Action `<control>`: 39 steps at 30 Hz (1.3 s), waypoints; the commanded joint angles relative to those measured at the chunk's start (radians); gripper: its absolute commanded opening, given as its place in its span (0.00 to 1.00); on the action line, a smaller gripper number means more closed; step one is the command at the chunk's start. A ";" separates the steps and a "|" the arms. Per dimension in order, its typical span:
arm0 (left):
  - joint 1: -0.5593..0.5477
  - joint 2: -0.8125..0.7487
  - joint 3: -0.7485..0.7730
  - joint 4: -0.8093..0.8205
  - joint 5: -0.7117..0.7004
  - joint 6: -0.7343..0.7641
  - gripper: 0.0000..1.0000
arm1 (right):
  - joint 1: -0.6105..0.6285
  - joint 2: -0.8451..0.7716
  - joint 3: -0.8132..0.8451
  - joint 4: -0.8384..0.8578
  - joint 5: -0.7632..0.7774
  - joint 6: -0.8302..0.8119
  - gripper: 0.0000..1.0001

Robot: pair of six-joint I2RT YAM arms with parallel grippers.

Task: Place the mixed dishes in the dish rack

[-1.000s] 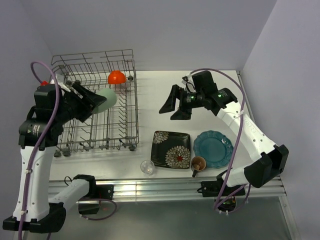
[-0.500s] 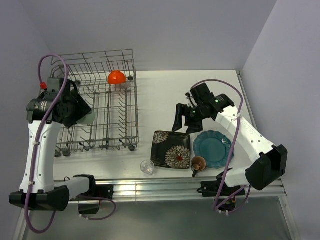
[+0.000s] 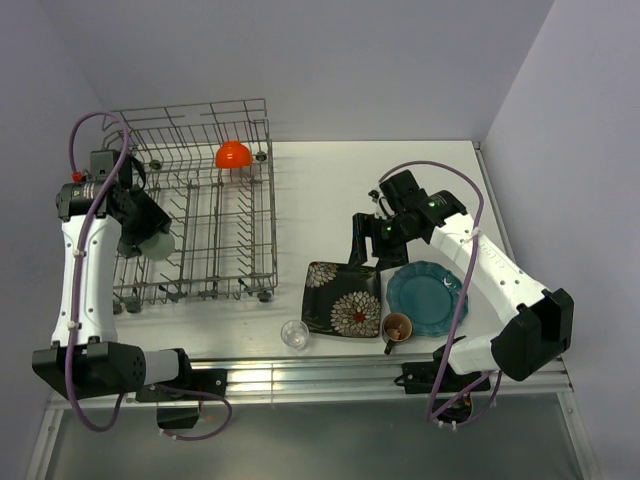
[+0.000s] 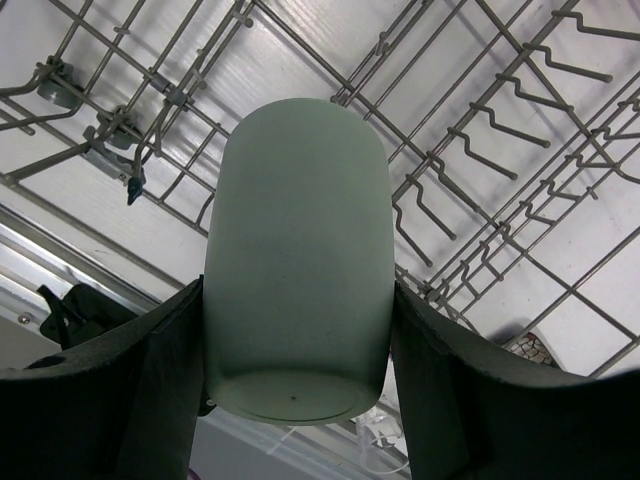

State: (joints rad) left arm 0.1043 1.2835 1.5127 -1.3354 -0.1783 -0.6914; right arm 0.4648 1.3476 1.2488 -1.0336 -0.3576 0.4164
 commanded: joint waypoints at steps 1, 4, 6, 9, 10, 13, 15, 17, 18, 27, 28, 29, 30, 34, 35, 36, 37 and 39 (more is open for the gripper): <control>0.012 0.010 -0.009 0.059 0.023 0.018 0.00 | 0.003 -0.010 0.003 0.000 0.000 -0.028 0.81; 0.015 0.026 -0.034 0.102 0.034 0.023 0.00 | 0.003 -0.007 0.005 0.001 0.009 -0.036 0.80; 0.017 0.053 -0.040 0.126 0.039 0.026 0.00 | 0.003 -0.002 0.003 0.001 0.008 -0.037 0.80; 0.020 0.086 -0.048 0.140 0.040 0.039 0.00 | 0.003 0.002 0.008 0.003 0.009 -0.039 0.80; 0.021 0.094 -0.051 0.142 0.040 0.047 0.00 | 0.003 0.004 0.009 0.003 0.011 -0.039 0.80; 0.029 0.108 -0.071 0.168 0.040 0.059 0.00 | 0.002 0.002 0.012 0.003 0.022 -0.039 0.80; 0.037 0.117 -0.095 0.189 0.051 0.065 0.00 | 0.003 0.001 0.015 0.001 0.023 -0.037 0.80; 0.047 0.120 -0.127 0.203 0.060 0.069 0.00 | 0.002 -0.002 0.017 0.001 0.023 -0.036 0.80; 0.054 0.122 -0.138 0.212 0.069 0.070 0.00 | 0.002 -0.004 0.018 0.000 0.019 -0.037 0.80; 0.066 0.139 -0.230 0.275 0.161 0.055 0.69 | 0.136 -0.025 0.003 0.015 -0.041 -0.059 0.79; 0.067 0.131 -0.239 0.278 0.171 0.055 0.78 | 0.164 -0.019 0.003 0.017 -0.038 -0.050 0.79; 0.066 0.114 -0.241 0.278 0.171 0.055 0.97 | 0.193 -0.013 0.009 0.015 -0.021 -0.047 0.79; 0.066 0.105 -0.243 0.277 0.171 0.055 0.99 | 0.252 -0.004 0.012 0.009 -0.009 -0.044 0.79; 0.066 0.050 -0.249 0.266 0.169 0.035 0.99 | 0.365 0.039 0.012 0.023 0.034 -0.027 0.79; 0.067 0.022 -0.247 0.263 0.168 0.027 0.99 | 0.380 0.044 0.008 0.026 0.034 -0.024 0.79; 0.067 0.007 -0.246 0.257 0.169 0.011 0.99 | 0.396 0.048 0.005 0.038 0.037 -0.016 0.79; 0.066 -0.028 -0.237 0.254 0.169 0.000 0.99 | 0.422 0.056 0.001 0.043 0.040 -0.013 0.79; 0.066 -0.062 -0.220 0.231 0.169 -0.031 0.99 | 0.446 0.065 -0.009 0.049 0.048 -0.010 0.78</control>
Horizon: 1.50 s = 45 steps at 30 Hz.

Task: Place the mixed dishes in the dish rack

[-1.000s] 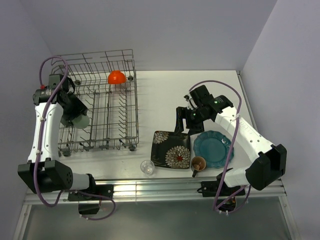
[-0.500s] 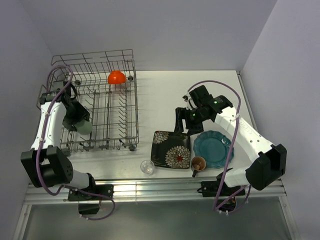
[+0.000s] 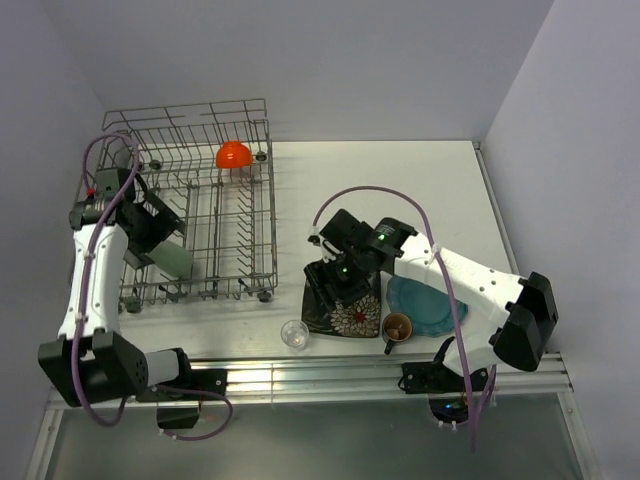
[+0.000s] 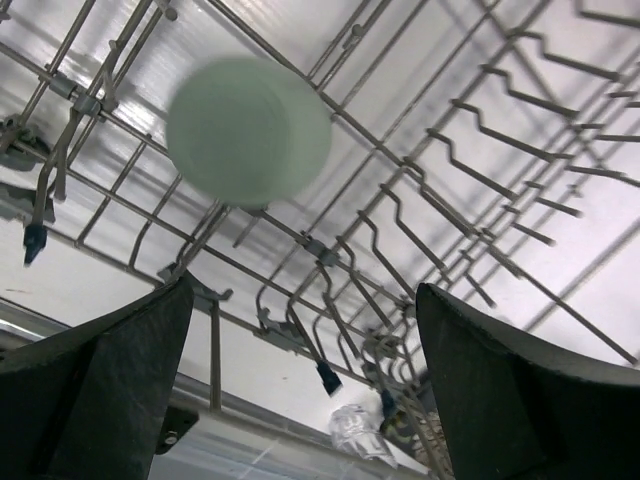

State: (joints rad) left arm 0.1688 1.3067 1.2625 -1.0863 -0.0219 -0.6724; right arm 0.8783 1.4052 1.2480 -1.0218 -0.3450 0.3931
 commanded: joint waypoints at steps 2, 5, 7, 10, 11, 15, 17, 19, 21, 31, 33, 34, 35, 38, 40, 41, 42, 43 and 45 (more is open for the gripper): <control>0.001 -0.144 0.070 -0.024 0.036 -0.067 0.99 | 0.060 0.021 -0.027 0.049 0.044 0.023 0.78; 0.000 -0.214 0.113 -0.012 0.159 -0.082 0.99 | 0.102 0.038 -0.051 0.066 0.055 0.036 0.77; 0.000 -0.244 0.129 -0.030 0.203 -0.082 0.99 | 0.123 0.051 -0.059 0.084 0.061 0.052 0.77; 0.000 -0.308 0.077 -0.014 0.299 -0.102 0.99 | 0.155 0.078 -0.056 0.120 0.061 0.066 0.76; 0.000 -0.329 0.051 0.000 0.325 -0.110 0.98 | 0.166 0.086 -0.052 0.129 0.070 0.069 0.76; 0.001 -0.406 -0.069 0.019 0.402 -0.108 0.96 | 0.179 0.159 -0.018 0.183 0.086 0.092 0.74; 0.000 -0.437 -0.087 0.017 0.439 -0.099 0.96 | 0.183 0.184 0.001 0.204 0.096 0.099 0.73; 0.000 -0.463 -0.097 0.011 0.459 -0.098 0.96 | 0.189 0.222 0.007 0.236 0.112 0.108 0.71; 0.001 -0.480 -0.089 0.002 0.476 -0.099 0.95 | 0.194 0.259 0.005 0.264 0.135 0.124 0.69; 0.001 -0.500 -0.029 -0.038 0.499 -0.069 0.96 | 0.228 0.299 -0.107 0.393 0.172 0.176 0.44; 0.000 -0.498 -0.023 -0.035 0.510 -0.067 0.96 | 0.240 0.295 -0.127 0.399 0.176 0.182 0.38; 0.000 -0.495 -0.020 -0.037 0.511 -0.059 0.95 | 0.252 0.293 -0.130 0.397 0.191 0.182 0.29; 0.000 -0.492 -0.015 -0.037 0.514 -0.055 0.96 | 0.257 0.287 -0.133 0.396 0.201 0.184 0.22; 0.001 -0.474 -0.005 -0.027 0.537 -0.041 0.96 | 0.267 0.264 -0.139 0.378 0.231 0.193 0.00; 0.001 -0.463 0.006 -0.012 0.563 -0.042 0.96 | 0.269 0.244 -0.131 0.359 0.248 0.196 0.00; 0.000 -0.462 0.003 0.014 0.579 -0.042 0.96 | 0.269 0.213 -0.124 0.335 0.258 0.199 0.00; 0.001 -0.462 -0.005 0.031 0.615 -0.046 0.96 | 0.269 0.196 -0.101 0.321 0.262 0.202 0.00; 0.000 -0.462 -0.012 0.052 0.638 -0.055 0.96 | 0.269 0.177 -0.087 0.304 0.265 0.204 0.00; 0.001 -0.472 -0.054 0.136 0.689 -0.067 0.96 | 0.268 0.117 -0.035 0.258 0.264 0.213 0.00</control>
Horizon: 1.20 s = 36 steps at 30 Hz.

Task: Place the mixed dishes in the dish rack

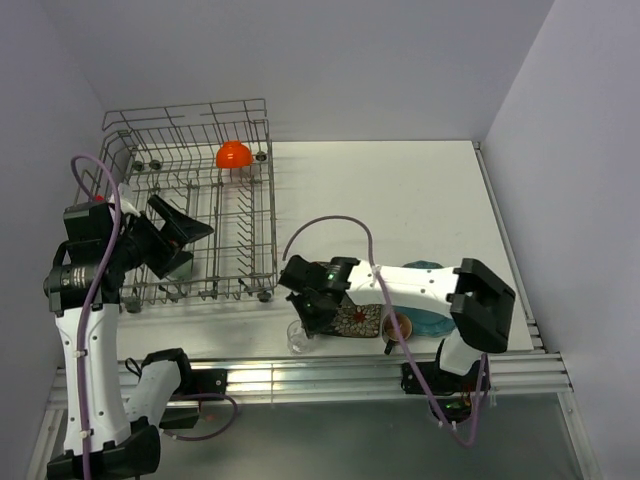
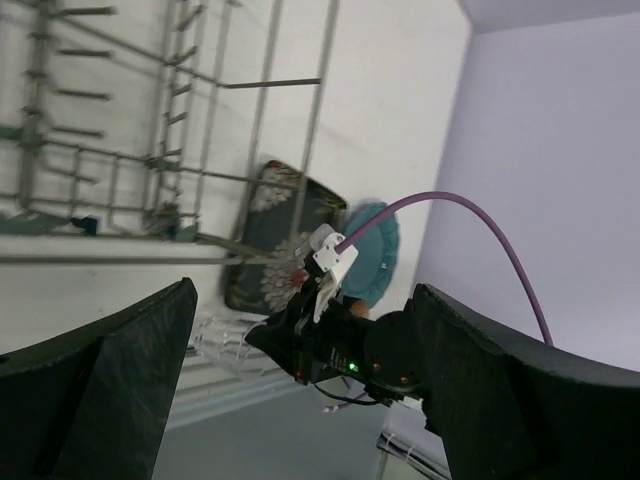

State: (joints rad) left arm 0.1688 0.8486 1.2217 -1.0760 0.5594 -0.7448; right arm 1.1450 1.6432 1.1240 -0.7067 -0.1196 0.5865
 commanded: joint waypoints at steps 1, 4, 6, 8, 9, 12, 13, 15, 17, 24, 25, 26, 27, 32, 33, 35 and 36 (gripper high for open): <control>0.000 -0.017 -0.028 0.155 0.161 -0.010 0.96 | 0.001 -0.138 0.108 -0.074 0.038 0.027 0.00; 0.000 -0.028 -0.103 0.284 0.258 -0.057 0.97 | -0.011 -0.195 0.175 -0.122 0.008 0.050 0.00; -0.003 -0.037 -0.158 0.377 0.295 -0.102 0.97 | -0.039 -0.230 0.209 -0.125 -0.046 0.064 0.00; -0.009 -0.052 -0.218 0.425 0.294 -0.125 0.98 | -0.060 -0.270 0.214 -0.084 -0.078 0.079 0.00; -0.017 -0.087 -0.249 0.497 0.281 -0.140 0.98 | -0.073 -0.284 0.203 -0.058 -0.097 0.082 0.00; -0.038 -0.193 -0.402 0.710 0.246 -0.262 0.97 | -0.129 -0.350 0.114 0.117 -0.196 0.090 0.00; -0.046 -0.229 -0.440 0.758 0.237 -0.284 0.97 | -0.167 -0.380 0.079 0.178 -0.278 0.105 0.00; -0.069 -0.334 -0.533 0.794 0.176 -0.313 0.97 | -0.201 -0.405 -0.045 0.387 -0.348 0.134 0.00; -0.090 -0.434 -0.606 0.824 0.136 -0.315 0.97 | -0.229 -0.431 -0.137 0.565 -0.403 0.167 0.00; -0.193 -0.491 -0.654 0.811 0.189 -0.280 0.97 | -0.228 -0.396 -0.184 0.789 -0.480 0.281 0.00; -0.199 -0.484 -0.604 0.771 0.179 -0.249 0.97 | -0.229 -0.399 -0.190 0.843 -0.480 0.300 0.00; -0.204 -0.465 -0.579 0.702 0.168 -0.219 0.98 | -0.229 -0.399 -0.203 0.871 -0.497 0.317 0.00; -0.204 -0.454 -0.559 0.690 0.166 -0.187 0.98 | -0.229 -0.399 -0.205 0.886 -0.502 0.329 0.00; -0.206 -0.375 -0.499 0.718 0.266 -0.197 0.98 | -0.229 -0.335 -0.142 0.903 -0.551 0.331 0.00; -0.207 -0.369 -0.495 0.729 0.283 -0.208 0.98 | -0.231 -0.316 -0.133 0.909 -0.580 0.326 0.00; -0.210 -0.365 -0.482 0.746 0.339 -0.220 0.99 | -0.237 -0.301 -0.107 0.929 -0.597 0.323 0.00; -0.210 -0.365 -0.479 0.748 0.358 -0.223 0.99 | -0.240 -0.293 -0.099 0.944 -0.609 0.328 0.00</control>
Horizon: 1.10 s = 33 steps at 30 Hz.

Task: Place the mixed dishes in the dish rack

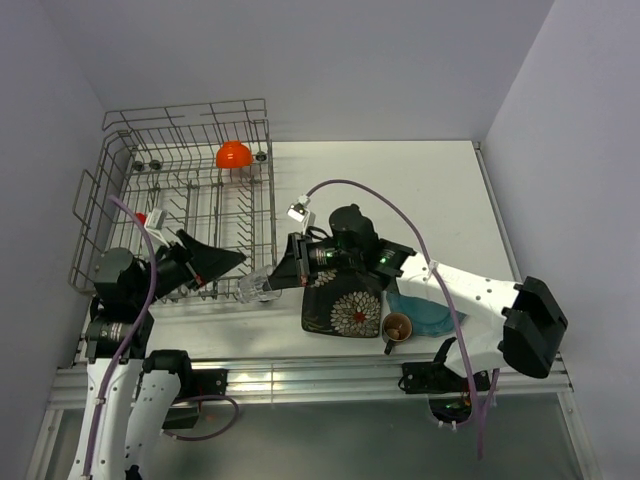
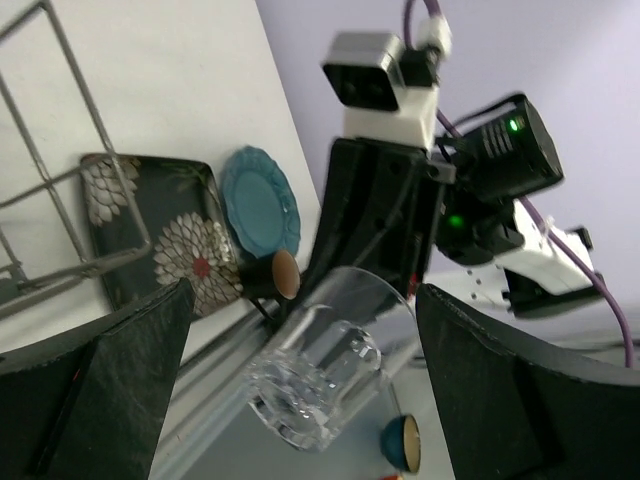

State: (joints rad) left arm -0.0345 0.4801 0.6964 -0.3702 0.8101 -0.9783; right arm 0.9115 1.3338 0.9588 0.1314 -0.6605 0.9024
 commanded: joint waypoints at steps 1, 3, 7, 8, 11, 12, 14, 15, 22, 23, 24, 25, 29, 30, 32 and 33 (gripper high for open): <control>-0.008 0.003 0.051 0.042 0.125 0.009 0.99 | -0.010 0.033 0.072 0.135 -0.092 0.023 0.00; -0.010 -0.006 0.054 0.040 0.167 0.004 0.99 | -0.008 0.047 0.084 0.163 -0.106 0.044 0.00; -0.010 -0.038 0.045 0.036 0.208 -0.010 0.99 | -0.008 0.064 0.072 0.255 -0.129 0.096 0.00; -0.010 -0.052 0.041 0.043 0.221 -0.014 0.99 | -0.008 0.065 0.067 0.267 -0.129 0.102 0.00; -0.018 -0.070 0.023 0.047 0.261 -0.017 0.99 | -0.008 0.090 0.067 0.339 -0.149 0.147 0.00; -0.022 -0.072 0.017 0.051 0.264 -0.022 0.99 | -0.007 0.108 0.067 0.364 -0.152 0.188 0.00; -0.037 -0.075 0.005 0.092 0.274 -0.028 0.99 | -0.005 0.128 0.070 0.448 -0.160 0.229 0.00; -0.044 -0.078 -0.001 0.112 0.279 -0.046 0.99 | -0.002 0.151 0.073 0.468 -0.163 0.262 0.00; -0.064 -0.095 0.002 0.177 0.282 -0.086 0.99 | 0.016 0.196 0.084 0.521 -0.128 0.302 0.00; -0.065 -0.100 0.003 0.175 0.284 -0.088 0.98 | 0.018 0.197 0.083 0.521 -0.123 0.300 0.00; -0.065 -0.103 0.005 0.175 0.287 -0.089 0.96 | 0.018 0.199 0.080 0.527 -0.120 0.308 0.00; -0.065 -0.112 0.003 0.169 0.290 -0.089 0.95 | 0.020 0.199 0.075 0.545 -0.125 0.314 0.00; -0.065 -0.113 0.011 0.132 0.276 -0.063 0.77 | 0.033 0.188 0.066 0.545 -0.126 0.314 0.00; -0.065 -0.113 0.014 0.132 0.273 -0.062 0.74 | 0.035 0.177 0.064 0.533 -0.120 0.294 0.00; -0.065 -0.106 0.021 0.131 0.261 -0.053 0.52 | 0.035 0.170 0.054 0.511 -0.116 0.280 0.00; -0.065 -0.103 0.035 0.123 0.239 -0.043 0.40 | 0.035 0.163 0.049 0.510 -0.117 0.271 0.05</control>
State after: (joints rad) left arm -0.0822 0.3756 0.6903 -0.2955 1.0275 -1.0298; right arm 0.9184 1.5131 0.9913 0.6182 -0.8524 1.2140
